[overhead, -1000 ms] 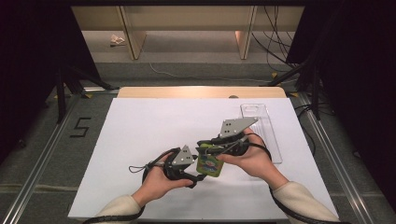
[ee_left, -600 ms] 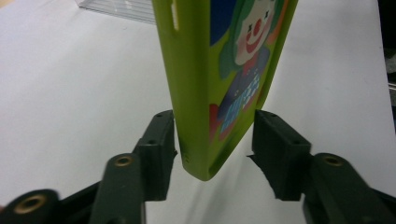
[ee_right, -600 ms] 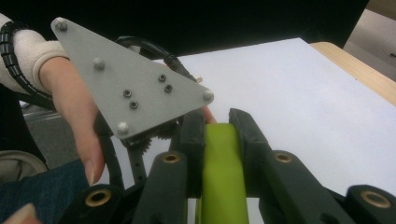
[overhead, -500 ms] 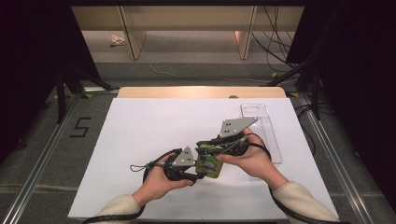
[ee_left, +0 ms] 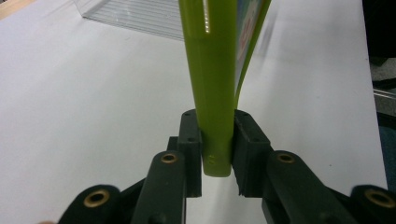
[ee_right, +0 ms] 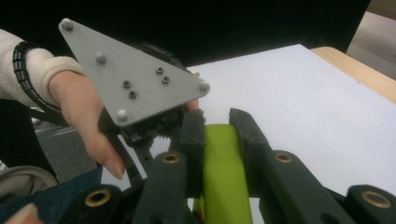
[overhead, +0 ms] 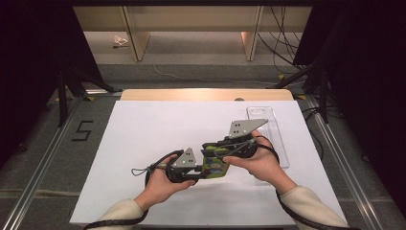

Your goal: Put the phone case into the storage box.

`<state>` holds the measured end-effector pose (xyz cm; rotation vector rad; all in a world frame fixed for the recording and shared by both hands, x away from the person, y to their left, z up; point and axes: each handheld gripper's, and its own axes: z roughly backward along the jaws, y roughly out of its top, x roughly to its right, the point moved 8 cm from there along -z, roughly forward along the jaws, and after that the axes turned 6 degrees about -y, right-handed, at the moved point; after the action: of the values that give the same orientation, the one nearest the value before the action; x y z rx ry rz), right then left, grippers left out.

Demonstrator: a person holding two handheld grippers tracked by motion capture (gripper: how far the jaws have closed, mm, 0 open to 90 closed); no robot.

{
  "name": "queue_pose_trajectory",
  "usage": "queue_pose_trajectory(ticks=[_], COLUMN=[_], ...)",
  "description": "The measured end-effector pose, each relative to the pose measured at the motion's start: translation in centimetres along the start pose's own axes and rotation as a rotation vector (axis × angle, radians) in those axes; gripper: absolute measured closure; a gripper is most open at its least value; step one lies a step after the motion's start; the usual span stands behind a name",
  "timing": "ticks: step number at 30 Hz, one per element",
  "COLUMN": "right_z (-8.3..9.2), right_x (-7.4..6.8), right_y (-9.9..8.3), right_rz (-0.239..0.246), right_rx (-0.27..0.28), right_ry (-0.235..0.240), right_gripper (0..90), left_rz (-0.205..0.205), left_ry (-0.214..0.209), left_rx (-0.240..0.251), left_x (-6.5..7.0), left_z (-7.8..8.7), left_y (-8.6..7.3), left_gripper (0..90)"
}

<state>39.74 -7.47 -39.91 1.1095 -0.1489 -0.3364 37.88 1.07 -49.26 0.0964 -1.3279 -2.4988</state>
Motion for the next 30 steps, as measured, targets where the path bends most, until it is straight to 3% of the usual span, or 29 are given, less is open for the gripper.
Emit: queue_pose_trajectory(ticks=[24,27,28,30], right_z=[0.1,0.0,0.0,-0.1], right_x=[0.1,0.5,0.5,1.0], right_y=[0.1,0.1,0.1,0.1], right_rz=[0.008,0.014,0.014,0.021], right_rx=[0.016,0.030,0.030,0.037], right_ry=[-0.010,-0.037,-0.037,-0.091], right_gripper=[73.4,59.7,59.7,44.2], left_rz=[0.052,0.048,0.048,0.047], left_ry=[0.015,0.034,0.034,0.045], left_rx=[-0.007,-0.010,-0.010,-0.017], left_x=[-0.2,-0.4,-0.4,-0.5], left_z=[0.3,0.5,0.5,0.5], left_y=[0.2,0.2,0.2,0.2], left_gripper=[77.7,77.8,77.8,77.8])
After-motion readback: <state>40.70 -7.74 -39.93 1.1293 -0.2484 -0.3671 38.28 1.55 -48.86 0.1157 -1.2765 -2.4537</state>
